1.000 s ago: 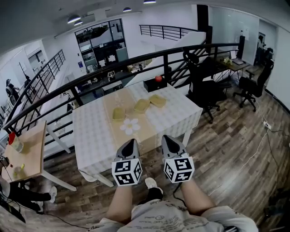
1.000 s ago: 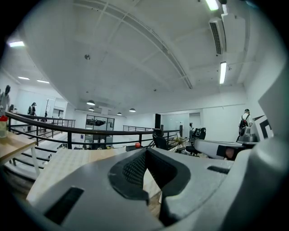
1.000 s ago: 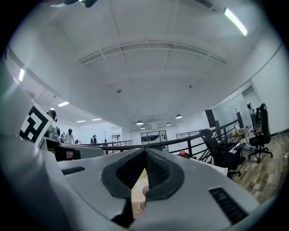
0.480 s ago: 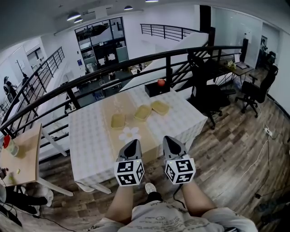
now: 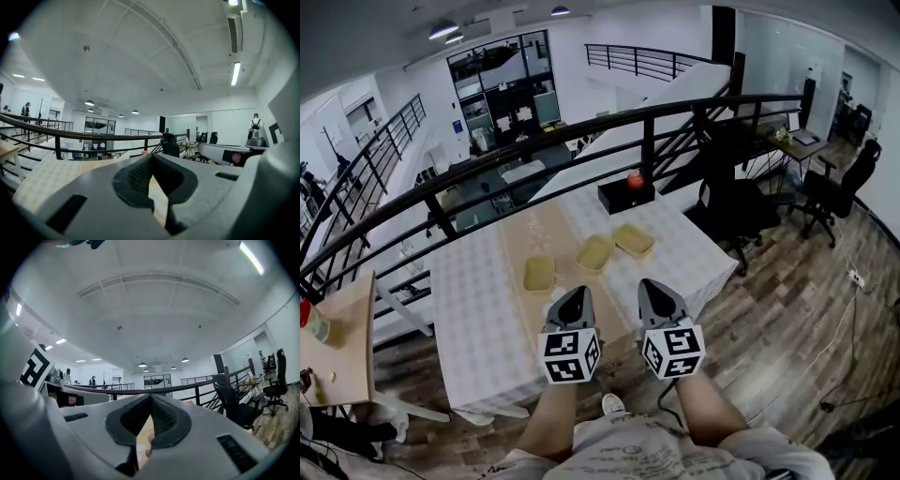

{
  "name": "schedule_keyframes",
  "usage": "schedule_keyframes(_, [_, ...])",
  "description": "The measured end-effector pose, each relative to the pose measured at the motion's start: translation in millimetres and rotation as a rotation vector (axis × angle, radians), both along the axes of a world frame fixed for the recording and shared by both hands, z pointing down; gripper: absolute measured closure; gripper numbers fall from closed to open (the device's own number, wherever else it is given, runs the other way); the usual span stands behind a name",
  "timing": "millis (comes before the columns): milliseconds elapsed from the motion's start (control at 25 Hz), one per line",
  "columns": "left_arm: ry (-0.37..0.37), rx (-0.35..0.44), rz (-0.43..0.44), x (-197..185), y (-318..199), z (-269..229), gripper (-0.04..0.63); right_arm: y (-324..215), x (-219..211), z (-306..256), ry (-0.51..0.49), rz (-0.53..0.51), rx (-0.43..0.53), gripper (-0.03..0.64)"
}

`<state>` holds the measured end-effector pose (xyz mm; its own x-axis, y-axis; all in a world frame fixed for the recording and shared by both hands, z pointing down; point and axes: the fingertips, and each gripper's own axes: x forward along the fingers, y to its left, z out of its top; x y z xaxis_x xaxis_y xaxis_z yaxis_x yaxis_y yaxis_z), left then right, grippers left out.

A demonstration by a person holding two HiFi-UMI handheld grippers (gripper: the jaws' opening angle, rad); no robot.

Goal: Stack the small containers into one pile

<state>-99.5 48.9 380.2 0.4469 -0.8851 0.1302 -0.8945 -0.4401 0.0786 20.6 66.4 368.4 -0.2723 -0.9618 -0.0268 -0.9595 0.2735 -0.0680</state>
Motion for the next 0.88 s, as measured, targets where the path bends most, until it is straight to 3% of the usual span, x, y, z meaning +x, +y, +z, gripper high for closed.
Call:
schedule_keyframes(480, [0.007,-0.007,0.019,-8.1,-120.9,1.1,0.589,-117.3,-11.1,4.4,0.022,0.004,-0.013,0.614])
schedule_keyframes(880, [0.025,-0.052,0.013,-25.7,-182.1,16.6,0.589,-185.5,-21.2,23.3,0.020,-0.002,-0.078,0.614])
